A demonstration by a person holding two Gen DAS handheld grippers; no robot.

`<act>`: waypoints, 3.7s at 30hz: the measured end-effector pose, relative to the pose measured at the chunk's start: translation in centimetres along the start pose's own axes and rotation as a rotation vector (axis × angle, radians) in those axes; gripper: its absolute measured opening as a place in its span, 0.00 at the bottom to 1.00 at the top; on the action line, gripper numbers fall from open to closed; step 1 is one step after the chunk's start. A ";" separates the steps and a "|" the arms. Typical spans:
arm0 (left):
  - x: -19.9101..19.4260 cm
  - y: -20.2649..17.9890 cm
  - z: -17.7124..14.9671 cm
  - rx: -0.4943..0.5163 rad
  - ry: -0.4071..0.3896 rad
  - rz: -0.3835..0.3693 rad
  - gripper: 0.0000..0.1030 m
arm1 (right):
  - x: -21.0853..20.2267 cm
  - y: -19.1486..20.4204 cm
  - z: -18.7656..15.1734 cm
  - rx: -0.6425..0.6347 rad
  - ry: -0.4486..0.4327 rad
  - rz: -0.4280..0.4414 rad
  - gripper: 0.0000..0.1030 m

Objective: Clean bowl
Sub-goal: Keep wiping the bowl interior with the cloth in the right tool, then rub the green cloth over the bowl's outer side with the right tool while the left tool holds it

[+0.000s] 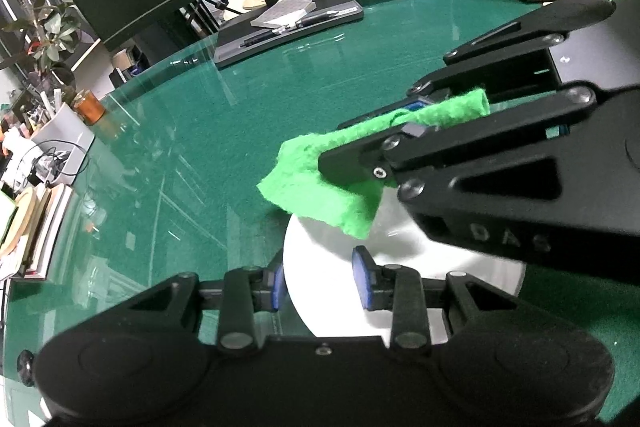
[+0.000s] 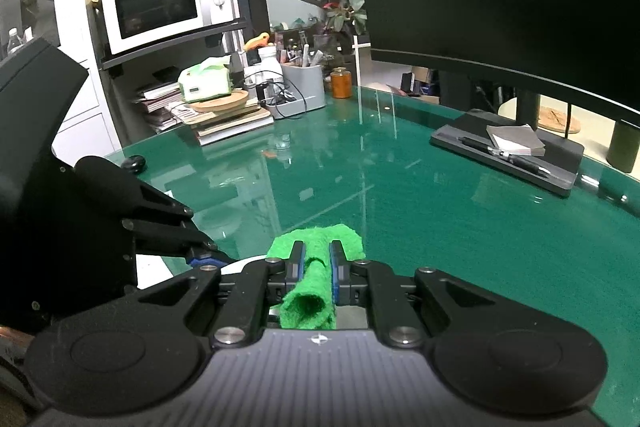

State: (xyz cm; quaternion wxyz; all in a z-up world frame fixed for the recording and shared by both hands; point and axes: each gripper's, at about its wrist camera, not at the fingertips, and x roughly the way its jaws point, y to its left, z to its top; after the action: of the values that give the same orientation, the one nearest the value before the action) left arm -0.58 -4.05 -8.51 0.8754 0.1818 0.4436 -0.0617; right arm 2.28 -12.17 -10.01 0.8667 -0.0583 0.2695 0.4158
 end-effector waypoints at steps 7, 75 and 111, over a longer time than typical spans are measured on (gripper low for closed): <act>0.2 -0.5 0.5 -0.001 0.002 0.007 0.31 | 0.5 0.5 0.0 -0.001 -0.002 0.019 0.11; 0.9 2.9 2.1 -0.002 0.040 -0.099 0.49 | -1.1 -0.6 -0.1 0.035 0.015 -0.219 0.12; -0.2 1.9 0.2 -0.123 0.087 -0.161 0.25 | -0.6 0.5 -0.1 0.054 0.006 -0.147 0.16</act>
State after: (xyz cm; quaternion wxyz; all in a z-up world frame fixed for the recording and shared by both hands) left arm -0.03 -2.31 -7.78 0.8570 0.0942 0.4973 -0.0967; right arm 1.50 -12.32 -9.74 0.8954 -0.0560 0.2780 0.3433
